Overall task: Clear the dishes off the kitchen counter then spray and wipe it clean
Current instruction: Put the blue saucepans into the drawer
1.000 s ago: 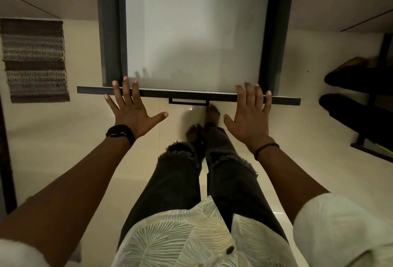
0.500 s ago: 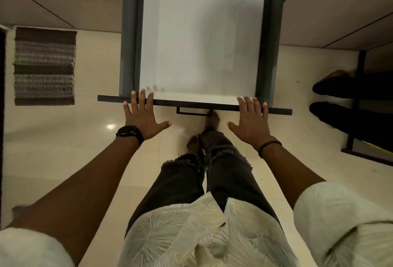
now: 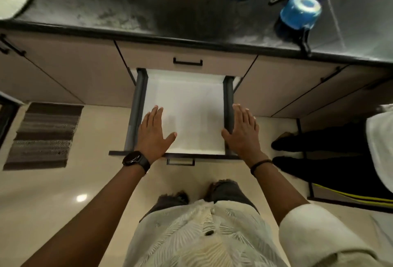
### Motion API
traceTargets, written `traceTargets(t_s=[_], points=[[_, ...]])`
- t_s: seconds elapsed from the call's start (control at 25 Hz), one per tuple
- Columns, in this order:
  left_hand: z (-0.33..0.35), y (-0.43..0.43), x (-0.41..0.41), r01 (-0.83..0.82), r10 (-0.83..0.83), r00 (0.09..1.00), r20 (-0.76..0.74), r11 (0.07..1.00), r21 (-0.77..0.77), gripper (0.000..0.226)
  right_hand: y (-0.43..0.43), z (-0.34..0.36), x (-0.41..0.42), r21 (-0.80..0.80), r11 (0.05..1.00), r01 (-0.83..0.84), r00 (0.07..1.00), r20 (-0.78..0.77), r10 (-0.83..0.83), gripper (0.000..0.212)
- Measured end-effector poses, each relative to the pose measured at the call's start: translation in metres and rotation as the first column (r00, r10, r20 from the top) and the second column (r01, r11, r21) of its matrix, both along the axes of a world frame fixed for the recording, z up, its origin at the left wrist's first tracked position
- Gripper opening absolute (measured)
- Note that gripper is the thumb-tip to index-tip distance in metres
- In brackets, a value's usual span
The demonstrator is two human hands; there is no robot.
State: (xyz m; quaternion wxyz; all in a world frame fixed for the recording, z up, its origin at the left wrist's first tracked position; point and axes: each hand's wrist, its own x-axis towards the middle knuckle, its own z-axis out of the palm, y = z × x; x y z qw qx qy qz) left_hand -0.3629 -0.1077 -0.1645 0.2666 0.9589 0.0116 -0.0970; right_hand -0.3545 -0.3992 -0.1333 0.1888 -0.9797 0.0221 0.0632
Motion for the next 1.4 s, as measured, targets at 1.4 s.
traceTargets(t_s=[1.4], points=[[0.082,-0.434,0.545,0.093,-0.07,0.976,0.205,0.99,-0.106,0.055,-0.332,0.009,0.397,0.161,0.934,0.319,0.924,0.164,-0.344,0.038]])
